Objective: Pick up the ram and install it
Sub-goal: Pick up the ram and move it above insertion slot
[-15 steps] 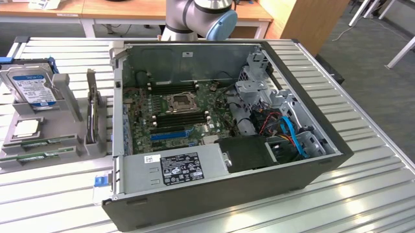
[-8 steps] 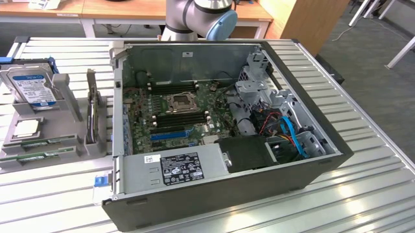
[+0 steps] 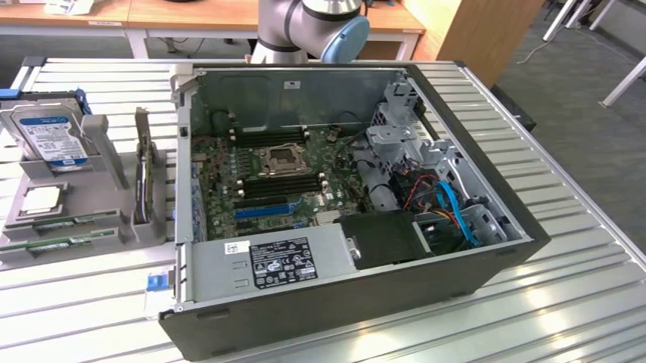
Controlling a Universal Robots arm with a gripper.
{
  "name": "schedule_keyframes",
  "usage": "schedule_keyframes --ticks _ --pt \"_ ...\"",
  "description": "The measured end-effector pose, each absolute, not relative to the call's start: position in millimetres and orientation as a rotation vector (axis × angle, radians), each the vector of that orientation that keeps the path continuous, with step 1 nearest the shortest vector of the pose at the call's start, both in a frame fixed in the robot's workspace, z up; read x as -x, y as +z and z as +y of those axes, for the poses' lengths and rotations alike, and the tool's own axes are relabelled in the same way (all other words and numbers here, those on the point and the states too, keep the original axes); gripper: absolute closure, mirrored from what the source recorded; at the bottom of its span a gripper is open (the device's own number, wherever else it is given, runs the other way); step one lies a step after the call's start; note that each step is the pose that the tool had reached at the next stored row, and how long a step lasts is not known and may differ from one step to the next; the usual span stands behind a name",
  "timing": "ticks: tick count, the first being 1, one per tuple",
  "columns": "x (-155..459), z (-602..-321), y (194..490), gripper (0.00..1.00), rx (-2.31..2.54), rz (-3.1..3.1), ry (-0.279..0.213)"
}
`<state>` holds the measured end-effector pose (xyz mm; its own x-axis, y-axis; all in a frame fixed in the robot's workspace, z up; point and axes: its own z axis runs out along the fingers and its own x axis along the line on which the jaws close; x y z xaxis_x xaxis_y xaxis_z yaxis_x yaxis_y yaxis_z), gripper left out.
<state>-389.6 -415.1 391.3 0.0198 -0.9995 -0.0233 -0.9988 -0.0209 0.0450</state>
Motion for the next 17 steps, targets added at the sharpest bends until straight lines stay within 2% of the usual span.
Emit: schedule_keyframes --ticks 17 --pt "389.6 -415.1 391.3 0.90 -2.246 -2.172 -0.075"
